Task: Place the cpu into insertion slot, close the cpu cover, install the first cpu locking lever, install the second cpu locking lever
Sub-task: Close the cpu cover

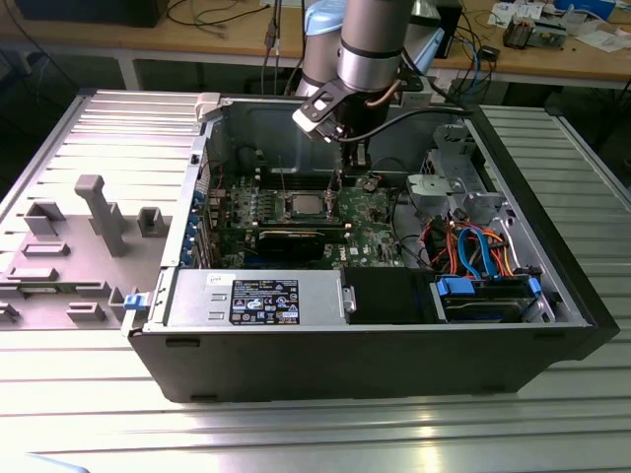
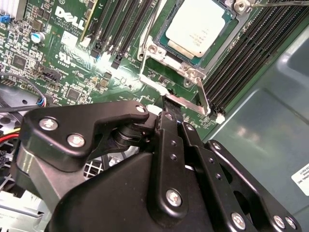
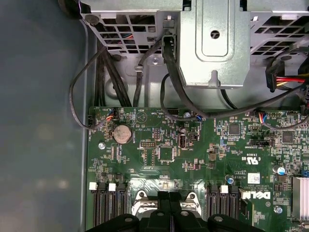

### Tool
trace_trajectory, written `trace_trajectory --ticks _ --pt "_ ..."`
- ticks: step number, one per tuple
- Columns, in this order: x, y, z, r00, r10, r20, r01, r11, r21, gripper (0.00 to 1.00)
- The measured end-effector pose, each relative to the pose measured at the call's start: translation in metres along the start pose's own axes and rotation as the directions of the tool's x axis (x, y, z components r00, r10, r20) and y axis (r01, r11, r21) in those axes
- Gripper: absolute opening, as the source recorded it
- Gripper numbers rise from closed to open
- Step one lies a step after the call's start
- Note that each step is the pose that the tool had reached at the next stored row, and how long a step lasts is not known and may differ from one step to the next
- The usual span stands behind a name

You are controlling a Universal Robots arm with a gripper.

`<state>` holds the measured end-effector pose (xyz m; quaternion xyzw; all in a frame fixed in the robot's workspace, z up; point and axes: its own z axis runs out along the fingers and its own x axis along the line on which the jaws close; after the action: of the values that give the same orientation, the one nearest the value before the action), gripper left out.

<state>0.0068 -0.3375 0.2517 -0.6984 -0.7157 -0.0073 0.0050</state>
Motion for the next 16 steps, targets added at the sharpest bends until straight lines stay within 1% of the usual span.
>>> trace_trajectory --ticks 4,16 --pt "0.0001 -0.0021 0.0 1.0 0.0 0.0 0.0 1.0 0.0 0.11" --pt "0.0001 -0.0051 0.0 1.0 0.0 0.0 0.0 1.0 0.0 0.11"
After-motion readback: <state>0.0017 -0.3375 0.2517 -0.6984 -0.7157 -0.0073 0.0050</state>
